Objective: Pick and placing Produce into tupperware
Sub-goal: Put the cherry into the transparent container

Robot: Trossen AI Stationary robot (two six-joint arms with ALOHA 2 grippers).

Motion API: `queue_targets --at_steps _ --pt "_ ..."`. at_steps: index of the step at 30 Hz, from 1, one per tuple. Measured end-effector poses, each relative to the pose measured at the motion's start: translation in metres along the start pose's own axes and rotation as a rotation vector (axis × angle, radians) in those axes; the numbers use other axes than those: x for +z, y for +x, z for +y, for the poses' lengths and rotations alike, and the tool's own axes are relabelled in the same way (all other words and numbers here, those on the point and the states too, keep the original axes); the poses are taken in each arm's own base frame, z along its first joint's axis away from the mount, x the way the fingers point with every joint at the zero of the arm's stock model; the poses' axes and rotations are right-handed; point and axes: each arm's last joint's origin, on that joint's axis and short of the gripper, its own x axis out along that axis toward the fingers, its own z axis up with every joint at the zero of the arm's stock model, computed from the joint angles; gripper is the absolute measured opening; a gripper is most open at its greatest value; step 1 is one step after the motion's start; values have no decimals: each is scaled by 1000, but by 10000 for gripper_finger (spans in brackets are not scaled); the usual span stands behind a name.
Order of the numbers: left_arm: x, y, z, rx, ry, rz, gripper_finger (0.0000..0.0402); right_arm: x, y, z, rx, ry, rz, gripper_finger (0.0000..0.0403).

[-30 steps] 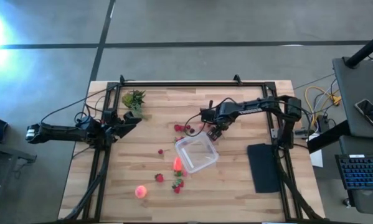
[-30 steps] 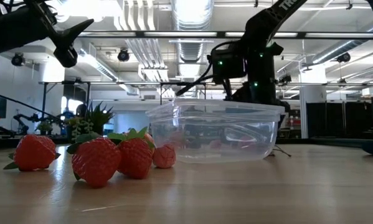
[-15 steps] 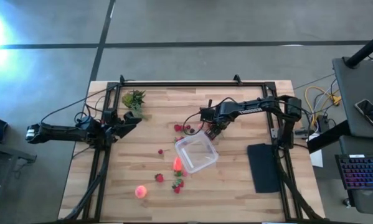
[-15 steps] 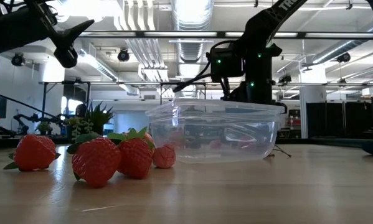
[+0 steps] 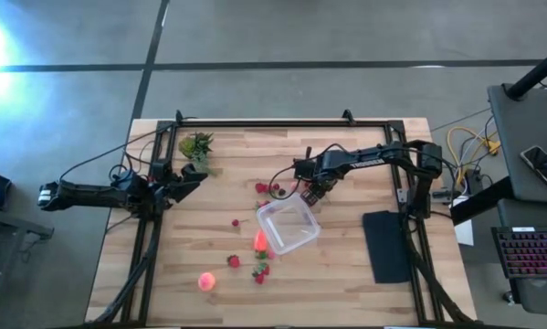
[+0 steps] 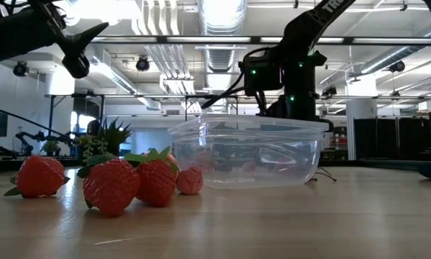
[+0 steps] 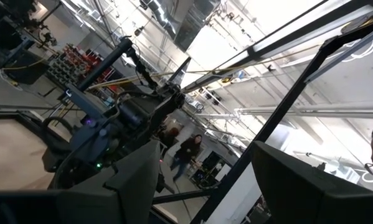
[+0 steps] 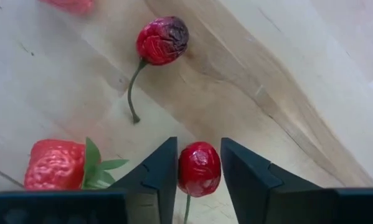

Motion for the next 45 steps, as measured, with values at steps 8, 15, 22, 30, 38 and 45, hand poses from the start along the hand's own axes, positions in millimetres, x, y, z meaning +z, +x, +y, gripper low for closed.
queue_targets --at_steps 8,15,22,30,38,45 --pt "0 0 0 1 0 -1 238 -1 0 0 2 -1 11 166" --pt "0 0 0 1 0 0 238 -3 0 -2 -15 -4 37 141" --pt "0 0 0 3 0 2 238 -4 0 -2 -13 -6 47 87" --pt "0 0 0 6 0 1 238 -4 -20 0 106 -45 41 78" --pt "-1 1 2 29 1 -7 238 -4 -109 -6 402 -119 -157 81" --pt "-1 1 2 30 1 -8 238 2 -138 13 530 -203 -196 99"
